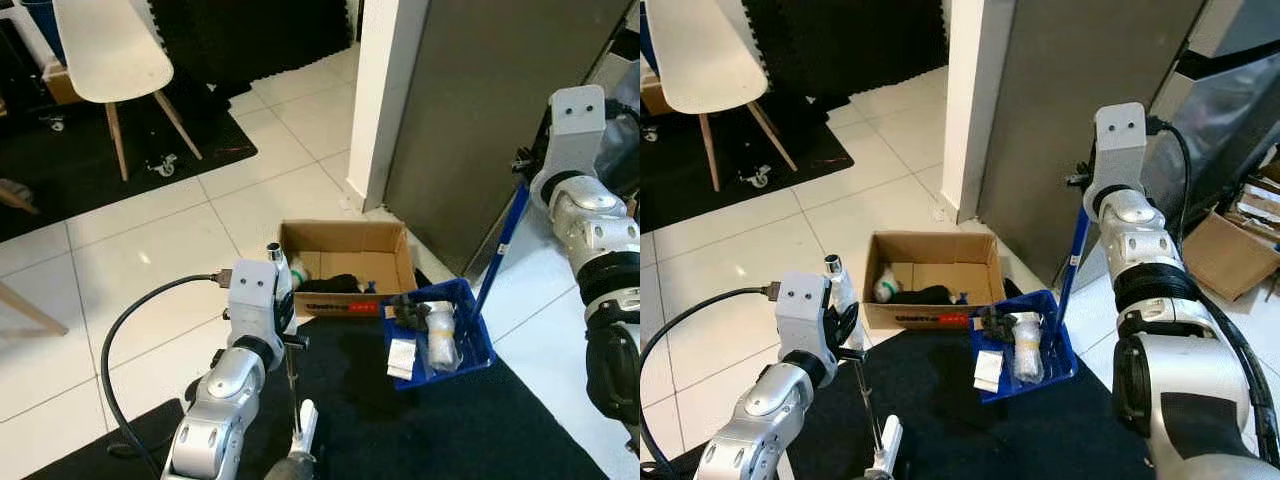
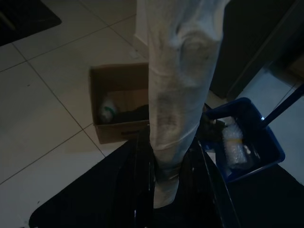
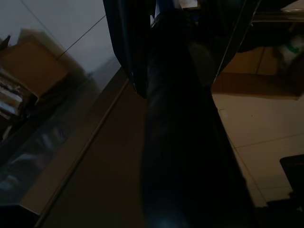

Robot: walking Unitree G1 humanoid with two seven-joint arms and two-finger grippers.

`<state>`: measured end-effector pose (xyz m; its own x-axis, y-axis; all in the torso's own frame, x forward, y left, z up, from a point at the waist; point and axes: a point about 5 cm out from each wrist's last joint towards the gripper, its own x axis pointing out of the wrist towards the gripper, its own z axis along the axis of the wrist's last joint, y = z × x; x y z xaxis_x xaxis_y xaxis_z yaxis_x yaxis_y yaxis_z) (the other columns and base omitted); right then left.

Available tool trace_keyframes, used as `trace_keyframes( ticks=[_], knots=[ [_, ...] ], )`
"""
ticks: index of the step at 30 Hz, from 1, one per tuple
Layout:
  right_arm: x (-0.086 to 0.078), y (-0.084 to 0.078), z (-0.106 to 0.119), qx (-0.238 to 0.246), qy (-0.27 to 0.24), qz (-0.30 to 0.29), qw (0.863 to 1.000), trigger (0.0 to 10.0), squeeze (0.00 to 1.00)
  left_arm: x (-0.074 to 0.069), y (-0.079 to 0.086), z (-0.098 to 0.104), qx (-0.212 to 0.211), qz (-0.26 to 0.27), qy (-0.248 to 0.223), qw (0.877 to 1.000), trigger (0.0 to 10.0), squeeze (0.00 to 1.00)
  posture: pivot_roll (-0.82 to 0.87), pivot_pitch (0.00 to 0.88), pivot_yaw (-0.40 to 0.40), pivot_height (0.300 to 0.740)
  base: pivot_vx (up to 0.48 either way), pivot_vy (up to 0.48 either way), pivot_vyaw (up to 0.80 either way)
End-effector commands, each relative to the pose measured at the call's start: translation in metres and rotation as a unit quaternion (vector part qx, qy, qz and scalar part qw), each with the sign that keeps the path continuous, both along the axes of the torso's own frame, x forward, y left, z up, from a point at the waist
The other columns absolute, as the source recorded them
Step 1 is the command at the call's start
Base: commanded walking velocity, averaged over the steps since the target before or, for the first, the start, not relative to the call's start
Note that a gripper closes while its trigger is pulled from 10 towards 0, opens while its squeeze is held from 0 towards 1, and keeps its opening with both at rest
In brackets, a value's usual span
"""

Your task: Sweep floor

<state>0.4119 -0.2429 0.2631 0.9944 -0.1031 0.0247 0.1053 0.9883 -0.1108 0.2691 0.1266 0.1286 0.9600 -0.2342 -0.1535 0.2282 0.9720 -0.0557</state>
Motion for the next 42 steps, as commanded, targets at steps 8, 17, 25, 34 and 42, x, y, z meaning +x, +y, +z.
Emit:
trace_keyframes(
  ticks=[8, 17, 25, 34, 42],
  knots=[
    [0.003, 0.006, 0.035, 0.047, -0.042, 0.034, 0.997, 10.0, 0.0, -0.003, -0.005, -0.001, -0.004, -0.009, 0.003, 1.0, 10.0, 0.0, 0.13, 0.114, -0.012, 0.74, 0.0, 0.0, 0.0],
    [0.006, 0.027, 0.049, 0.095, -0.025, 0.105, 0.99, 10.0, 0.0, -0.002, -0.006, -0.001, -0.004, -0.01, 0.004, 1.0, 10.0, 0.0, 0.12, 0.117, -0.013, 0.74, 0.0, 0.0, 0.0],
    [0.009, 0.058, 0.052, 0.118, -0.019, 0.152, 0.981, 10.0, 0.0, -0.002, -0.007, -0.002, -0.003, -0.011, 0.005, 1.0, 10.0, 0.0, 0.12, 0.122, -0.017, 0.74, 0.0, 0.0, 0.0],
    [0.01, 0.075, 0.043, 0.125, -0.052, 0.136, 0.981, 10.0, 0.0, -0.003, -0.008, -0.002, -0.003, -0.007, 0.006, 1.0, 10.0, 0.0, 0.13, 0.127, -0.021, 0.74, 0.0, 0.0, 0.0],
    [0.001, 0.07, 0.028, 0.08, -0.138, 0.094, 0.983, 10.0, 0.0, -0.003, -0.007, -0.005, 0.001, -0.004, 0.007, 1.0, 10.0, 0.0, 0.12, 0.127, -0.014, 0.74, 0.0, 0.0, 0.0]
  ],
)
